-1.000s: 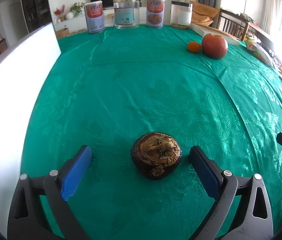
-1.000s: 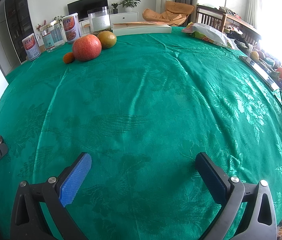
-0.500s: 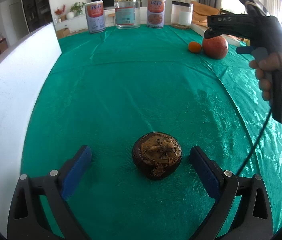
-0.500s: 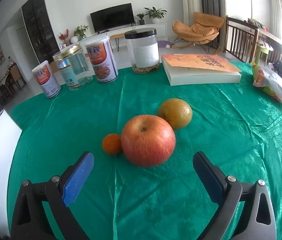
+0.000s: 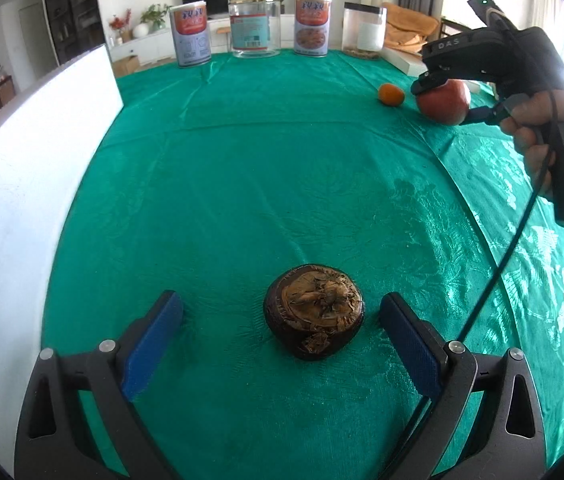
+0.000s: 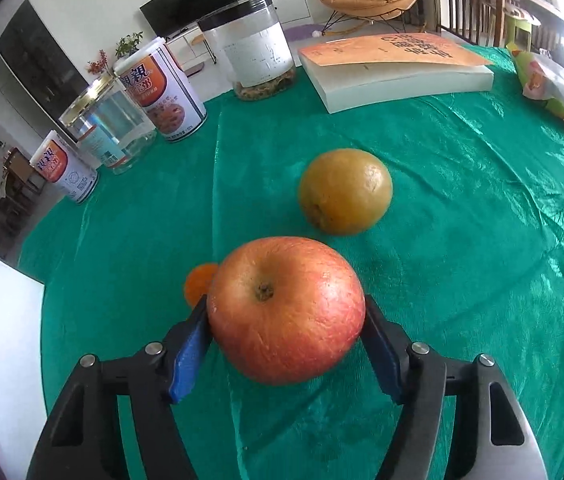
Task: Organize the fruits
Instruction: 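Lower the right gripper around the red apple, close and lift it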
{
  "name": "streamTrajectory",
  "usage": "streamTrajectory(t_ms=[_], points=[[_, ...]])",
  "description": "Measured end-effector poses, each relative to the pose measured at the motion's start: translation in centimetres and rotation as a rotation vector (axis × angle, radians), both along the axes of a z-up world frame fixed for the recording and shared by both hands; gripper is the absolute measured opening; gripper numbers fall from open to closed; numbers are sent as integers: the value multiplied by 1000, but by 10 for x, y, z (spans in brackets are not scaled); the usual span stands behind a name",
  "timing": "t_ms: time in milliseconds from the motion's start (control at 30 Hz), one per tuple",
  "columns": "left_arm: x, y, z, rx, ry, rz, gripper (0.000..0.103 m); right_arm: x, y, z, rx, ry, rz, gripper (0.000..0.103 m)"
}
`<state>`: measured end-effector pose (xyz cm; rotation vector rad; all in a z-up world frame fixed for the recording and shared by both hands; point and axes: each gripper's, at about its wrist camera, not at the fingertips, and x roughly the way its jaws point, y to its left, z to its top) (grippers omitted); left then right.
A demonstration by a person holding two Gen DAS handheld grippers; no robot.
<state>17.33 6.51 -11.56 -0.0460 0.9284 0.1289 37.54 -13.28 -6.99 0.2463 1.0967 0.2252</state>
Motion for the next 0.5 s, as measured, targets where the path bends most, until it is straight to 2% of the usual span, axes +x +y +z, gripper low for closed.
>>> streamTrajectory(t_ms=[200, 367, 500], points=[[0, 0, 0, 0, 0, 0, 100, -68, -27, 21, 65, 7, 89, 70], [0, 0, 0, 0, 0, 0, 100, -151, -46, 17, 113, 61, 175, 70], [0, 0, 0, 0, 0, 0, 100, -192, -35, -2, 12, 22, 231, 70]])
